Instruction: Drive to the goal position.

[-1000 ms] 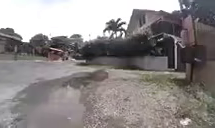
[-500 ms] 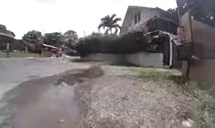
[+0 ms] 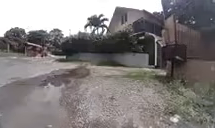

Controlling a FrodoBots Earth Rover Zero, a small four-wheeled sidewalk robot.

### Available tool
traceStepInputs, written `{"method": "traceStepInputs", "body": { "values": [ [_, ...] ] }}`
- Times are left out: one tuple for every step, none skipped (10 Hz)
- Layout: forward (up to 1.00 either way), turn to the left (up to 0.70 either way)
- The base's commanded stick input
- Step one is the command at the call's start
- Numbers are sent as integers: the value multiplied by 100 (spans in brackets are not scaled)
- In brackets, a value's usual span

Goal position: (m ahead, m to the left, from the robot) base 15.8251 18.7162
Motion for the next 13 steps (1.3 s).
{"method": "traceStepInputs", "body": {
  "values": [
    [-50, -50],
    [-50, -50],
    [-50, -50],
    [-50, -50],
    [-50, -50],
    [-50, -50],
    [-50, -50],
    [-50, -50],
    [-50, -50],
    [-50, -50],
    [-50, -50],
    [1, 0],
    [11, 0]
  ]
}}
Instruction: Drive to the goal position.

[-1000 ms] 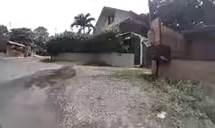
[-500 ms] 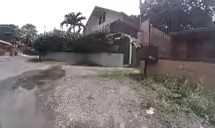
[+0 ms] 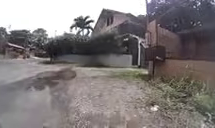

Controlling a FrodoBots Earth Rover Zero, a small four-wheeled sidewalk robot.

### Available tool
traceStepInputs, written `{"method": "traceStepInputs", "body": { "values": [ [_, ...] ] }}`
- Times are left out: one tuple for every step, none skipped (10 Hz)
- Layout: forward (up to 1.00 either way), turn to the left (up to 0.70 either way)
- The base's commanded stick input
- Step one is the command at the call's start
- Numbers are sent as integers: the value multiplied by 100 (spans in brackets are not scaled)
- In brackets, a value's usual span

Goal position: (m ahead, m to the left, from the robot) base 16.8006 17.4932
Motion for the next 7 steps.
{"method": "traceStepInputs", "body": {
  "values": [
    [50, 0],
    [50, 0],
    [50, 0],
    [50, 0],
    [50, 0],
    [50, 0],
    [50, 0]
  ]
}}
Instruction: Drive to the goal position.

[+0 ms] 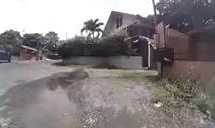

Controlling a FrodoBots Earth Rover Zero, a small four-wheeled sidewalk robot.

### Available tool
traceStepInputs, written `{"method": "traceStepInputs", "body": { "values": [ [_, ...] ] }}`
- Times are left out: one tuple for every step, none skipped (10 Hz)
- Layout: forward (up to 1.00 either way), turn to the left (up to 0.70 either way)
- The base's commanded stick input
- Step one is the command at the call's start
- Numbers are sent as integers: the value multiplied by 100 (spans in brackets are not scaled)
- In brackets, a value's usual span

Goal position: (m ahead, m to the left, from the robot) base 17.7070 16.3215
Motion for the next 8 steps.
{"method": "traceStepInputs", "body": {
  "values": [
    [50, 0],
    [50, 0],
    [50, 0],
    [50, 0],
    [20, 0],
    [0, 0],
    [0, 0],
    [0, 0]
  ]
}}
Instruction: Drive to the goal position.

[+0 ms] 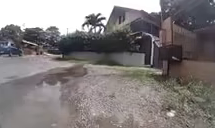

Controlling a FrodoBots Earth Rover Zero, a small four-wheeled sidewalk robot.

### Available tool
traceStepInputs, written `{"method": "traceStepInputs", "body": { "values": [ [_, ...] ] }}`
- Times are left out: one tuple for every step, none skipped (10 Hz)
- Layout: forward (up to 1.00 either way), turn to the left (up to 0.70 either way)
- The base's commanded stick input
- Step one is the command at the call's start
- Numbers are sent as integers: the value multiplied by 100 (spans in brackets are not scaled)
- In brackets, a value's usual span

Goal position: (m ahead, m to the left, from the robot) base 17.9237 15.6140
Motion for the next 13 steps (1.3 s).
{"method": "traceStepInputs", "body": {
  "values": [
    [0, 0],
    [0, -7],
    [-2, -50],
    [-44, -50],
    [-50, -50],
    [-50, -50],
    [-50, -50],
    [-50, -50],
    [-50, -50],
    [-50, -50],
    [-50, -50],
    [-50, -50],
    [-50, -50]
  ]
}}
